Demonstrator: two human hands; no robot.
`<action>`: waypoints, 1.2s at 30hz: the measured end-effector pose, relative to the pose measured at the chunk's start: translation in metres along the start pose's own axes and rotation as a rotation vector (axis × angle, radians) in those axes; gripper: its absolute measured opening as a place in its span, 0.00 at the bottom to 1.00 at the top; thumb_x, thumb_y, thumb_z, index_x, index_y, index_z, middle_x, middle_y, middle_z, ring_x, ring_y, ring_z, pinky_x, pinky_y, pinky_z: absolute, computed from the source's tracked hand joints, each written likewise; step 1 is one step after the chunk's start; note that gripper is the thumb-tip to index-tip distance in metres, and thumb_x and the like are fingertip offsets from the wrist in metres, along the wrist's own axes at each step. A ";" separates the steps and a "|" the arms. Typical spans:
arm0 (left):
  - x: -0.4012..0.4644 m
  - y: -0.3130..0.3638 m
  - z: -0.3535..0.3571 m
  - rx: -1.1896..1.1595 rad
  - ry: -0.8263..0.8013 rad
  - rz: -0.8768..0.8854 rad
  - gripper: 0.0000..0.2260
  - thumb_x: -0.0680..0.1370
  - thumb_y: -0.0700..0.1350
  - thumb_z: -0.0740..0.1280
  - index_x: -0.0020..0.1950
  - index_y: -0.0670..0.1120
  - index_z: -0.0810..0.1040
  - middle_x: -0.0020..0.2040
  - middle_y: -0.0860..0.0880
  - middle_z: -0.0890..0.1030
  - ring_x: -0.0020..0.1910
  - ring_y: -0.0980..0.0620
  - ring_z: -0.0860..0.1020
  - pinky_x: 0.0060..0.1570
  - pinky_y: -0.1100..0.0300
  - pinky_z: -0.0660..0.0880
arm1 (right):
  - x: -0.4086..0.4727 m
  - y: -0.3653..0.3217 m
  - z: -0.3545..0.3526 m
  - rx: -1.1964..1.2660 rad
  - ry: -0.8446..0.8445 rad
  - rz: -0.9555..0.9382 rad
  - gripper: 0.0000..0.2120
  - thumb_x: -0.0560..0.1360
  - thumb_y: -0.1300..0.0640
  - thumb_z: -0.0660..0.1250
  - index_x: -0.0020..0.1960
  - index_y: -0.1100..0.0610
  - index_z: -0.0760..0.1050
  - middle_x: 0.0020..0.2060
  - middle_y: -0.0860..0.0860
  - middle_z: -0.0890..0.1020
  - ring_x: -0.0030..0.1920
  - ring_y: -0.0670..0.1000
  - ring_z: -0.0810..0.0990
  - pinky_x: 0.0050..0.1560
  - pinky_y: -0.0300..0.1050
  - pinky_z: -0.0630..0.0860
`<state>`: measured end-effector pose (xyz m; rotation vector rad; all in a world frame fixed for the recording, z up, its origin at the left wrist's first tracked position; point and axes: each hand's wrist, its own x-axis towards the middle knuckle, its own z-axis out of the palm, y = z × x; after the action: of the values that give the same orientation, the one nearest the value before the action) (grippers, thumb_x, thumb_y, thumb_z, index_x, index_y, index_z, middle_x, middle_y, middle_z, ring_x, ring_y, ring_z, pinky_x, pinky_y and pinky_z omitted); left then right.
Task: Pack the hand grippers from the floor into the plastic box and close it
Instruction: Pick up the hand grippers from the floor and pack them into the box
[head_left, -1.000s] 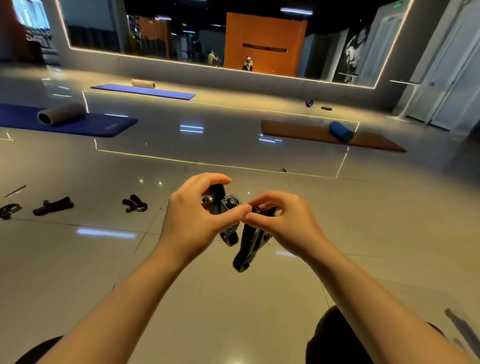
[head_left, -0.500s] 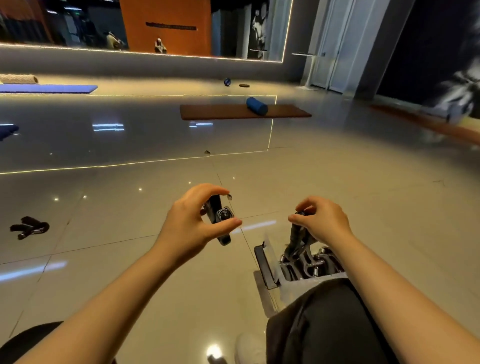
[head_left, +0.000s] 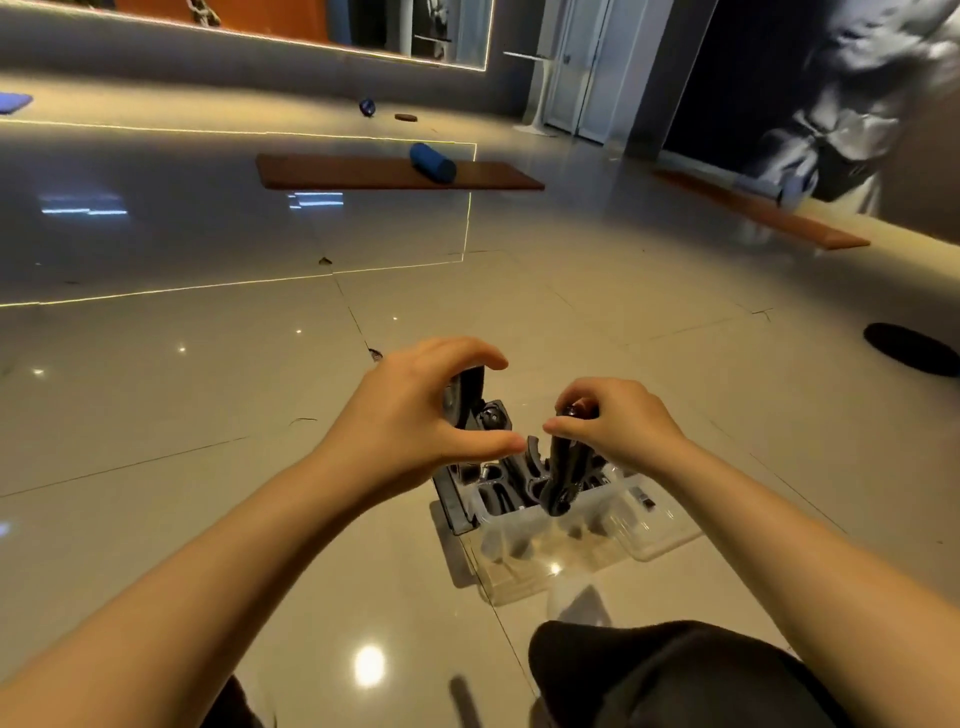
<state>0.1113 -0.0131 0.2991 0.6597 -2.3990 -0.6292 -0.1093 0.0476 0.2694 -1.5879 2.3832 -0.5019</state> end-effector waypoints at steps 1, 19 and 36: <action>0.006 -0.003 0.003 0.012 -0.019 -0.001 0.33 0.60 0.68 0.64 0.61 0.56 0.72 0.55 0.64 0.71 0.56 0.63 0.69 0.53 0.72 0.66 | 0.008 0.005 0.004 0.000 0.007 0.000 0.14 0.70 0.43 0.71 0.51 0.49 0.78 0.43 0.44 0.79 0.45 0.46 0.78 0.45 0.42 0.75; 0.100 -0.075 0.092 0.183 -0.332 -0.195 0.25 0.61 0.64 0.68 0.57 0.59 0.72 0.55 0.60 0.72 0.54 0.59 0.72 0.55 0.62 0.72 | 0.100 0.155 0.050 0.031 -0.251 -0.089 0.09 0.70 0.44 0.71 0.47 0.45 0.75 0.43 0.41 0.79 0.44 0.43 0.77 0.44 0.42 0.74; 0.011 -0.050 0.111 0.261 -0.141 -0.603 0.24 0.61 0.69 0.64 0.54 0.64 0.73 0.56 0.65 0.73 0.54 0.62 0.74 0.52 0.67 0.72 | 0.200 0.126 0.106 -0.368 -0.557 -0.990 0.24 0.71 0.52 0.72 0.65 0.52 0.71 0.57 0.49 0.78 0.67 0.54 0.64 0.65 0.50 0.67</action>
<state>0.0495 -0.0270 0.1949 1.5274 -2.4260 -0.6138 -0.2530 -0.1083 0.1207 -2.5866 1.2144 0.2514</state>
